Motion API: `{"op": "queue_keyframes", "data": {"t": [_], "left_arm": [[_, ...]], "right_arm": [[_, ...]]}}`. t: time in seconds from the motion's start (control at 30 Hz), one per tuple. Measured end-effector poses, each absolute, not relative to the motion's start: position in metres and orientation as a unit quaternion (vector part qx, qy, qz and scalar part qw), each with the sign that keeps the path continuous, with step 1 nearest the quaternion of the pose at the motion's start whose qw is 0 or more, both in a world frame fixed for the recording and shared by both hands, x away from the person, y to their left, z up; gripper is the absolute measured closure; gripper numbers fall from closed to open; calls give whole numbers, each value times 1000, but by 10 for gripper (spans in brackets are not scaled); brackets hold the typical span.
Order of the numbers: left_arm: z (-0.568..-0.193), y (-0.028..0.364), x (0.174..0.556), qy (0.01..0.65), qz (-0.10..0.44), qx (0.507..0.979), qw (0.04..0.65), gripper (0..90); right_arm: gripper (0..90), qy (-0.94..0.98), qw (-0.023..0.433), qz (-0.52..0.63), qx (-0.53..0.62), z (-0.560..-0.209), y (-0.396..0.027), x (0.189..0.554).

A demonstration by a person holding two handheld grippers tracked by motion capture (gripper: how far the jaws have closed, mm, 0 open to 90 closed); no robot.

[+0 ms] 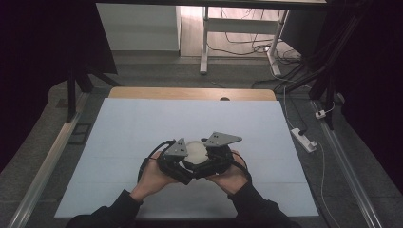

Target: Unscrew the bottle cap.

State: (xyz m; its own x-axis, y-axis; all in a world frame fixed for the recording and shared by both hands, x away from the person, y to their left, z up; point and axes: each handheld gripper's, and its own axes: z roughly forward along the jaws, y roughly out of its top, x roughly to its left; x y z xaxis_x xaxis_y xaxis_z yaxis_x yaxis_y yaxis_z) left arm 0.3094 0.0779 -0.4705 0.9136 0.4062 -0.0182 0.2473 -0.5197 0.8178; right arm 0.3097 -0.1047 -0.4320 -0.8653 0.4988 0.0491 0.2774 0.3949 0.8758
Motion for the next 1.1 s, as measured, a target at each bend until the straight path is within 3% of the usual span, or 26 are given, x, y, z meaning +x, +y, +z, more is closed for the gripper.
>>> {"op": "queue_keyframes", "data": {"t": [0.3, 0.97, 1.1], "left_arm": [[-468, 79, 311, 183, 80, 867, 457, 74], [-468, 82, 314, 118, 29, 876, 466, 74], [-470, 82, 315, 130, 35, 875, 465, 74]], "right_arm": [[75, 825, 110, 510, 216, -431, -107, 310], [74, 848, -12, 525, 75, -430, -122, 336], [69, 849, -8, 522, 77, -431, -121, 337]]}}
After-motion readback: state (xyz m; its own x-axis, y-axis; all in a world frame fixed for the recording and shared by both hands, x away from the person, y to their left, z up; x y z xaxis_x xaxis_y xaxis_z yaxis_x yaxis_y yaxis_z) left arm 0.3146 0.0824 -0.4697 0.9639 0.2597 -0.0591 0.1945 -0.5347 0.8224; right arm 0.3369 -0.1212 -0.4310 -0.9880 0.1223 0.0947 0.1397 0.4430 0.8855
